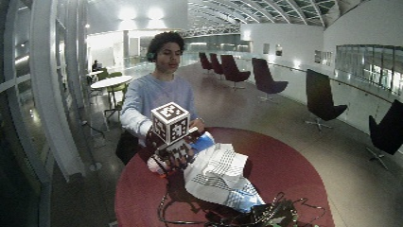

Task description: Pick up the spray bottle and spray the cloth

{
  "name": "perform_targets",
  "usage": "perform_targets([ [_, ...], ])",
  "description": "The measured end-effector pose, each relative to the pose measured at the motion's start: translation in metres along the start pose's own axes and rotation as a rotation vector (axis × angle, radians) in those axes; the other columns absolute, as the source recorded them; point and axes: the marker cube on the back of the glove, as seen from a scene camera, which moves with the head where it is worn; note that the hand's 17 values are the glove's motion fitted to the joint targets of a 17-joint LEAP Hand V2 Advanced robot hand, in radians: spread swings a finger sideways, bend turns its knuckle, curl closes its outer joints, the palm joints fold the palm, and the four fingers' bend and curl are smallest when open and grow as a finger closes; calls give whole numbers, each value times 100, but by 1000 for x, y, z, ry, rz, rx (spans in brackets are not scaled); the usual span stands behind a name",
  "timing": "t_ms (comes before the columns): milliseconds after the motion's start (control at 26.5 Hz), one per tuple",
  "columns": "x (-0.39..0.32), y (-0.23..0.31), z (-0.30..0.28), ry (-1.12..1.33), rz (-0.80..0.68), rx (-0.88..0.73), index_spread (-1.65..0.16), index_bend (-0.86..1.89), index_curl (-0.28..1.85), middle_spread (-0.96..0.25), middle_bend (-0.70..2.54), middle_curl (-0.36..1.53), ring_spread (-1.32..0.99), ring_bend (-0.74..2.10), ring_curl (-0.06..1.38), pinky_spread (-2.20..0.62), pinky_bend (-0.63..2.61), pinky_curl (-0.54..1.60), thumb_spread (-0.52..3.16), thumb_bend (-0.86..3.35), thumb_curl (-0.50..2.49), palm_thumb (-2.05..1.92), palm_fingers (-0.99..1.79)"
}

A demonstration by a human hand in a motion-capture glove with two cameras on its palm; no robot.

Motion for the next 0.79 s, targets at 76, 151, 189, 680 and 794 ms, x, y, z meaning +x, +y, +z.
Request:
perform_targets([
  [76,-1,0,0,-7,-2,4,-23,10,25,-8,35,46,-10,64,41,-18,52,43,82,-3,57,87,119],
  [151,-3,1,-1,-28,-10,9,-23,10,25,-8,35,46,-10,64,41,-18,52,43,82,-3,57,87,119],
  [189,-3,2,-2,-42,-15,13,-23,10,25,-8,35,46,-10,64,41,-18,52,43,82,-3,57,87,119],
  [680,-80,41,-35,-657,-349,247,-23,10,26,-8,35,46,-10,64,41,-18,51,43,82,-3,57,87,118],
  [794,-119,42,-37,-894,-463,280,-23,11,26,-8,35,46,-10,64,41,-18,51,43,82,-3,57,87,118],
])
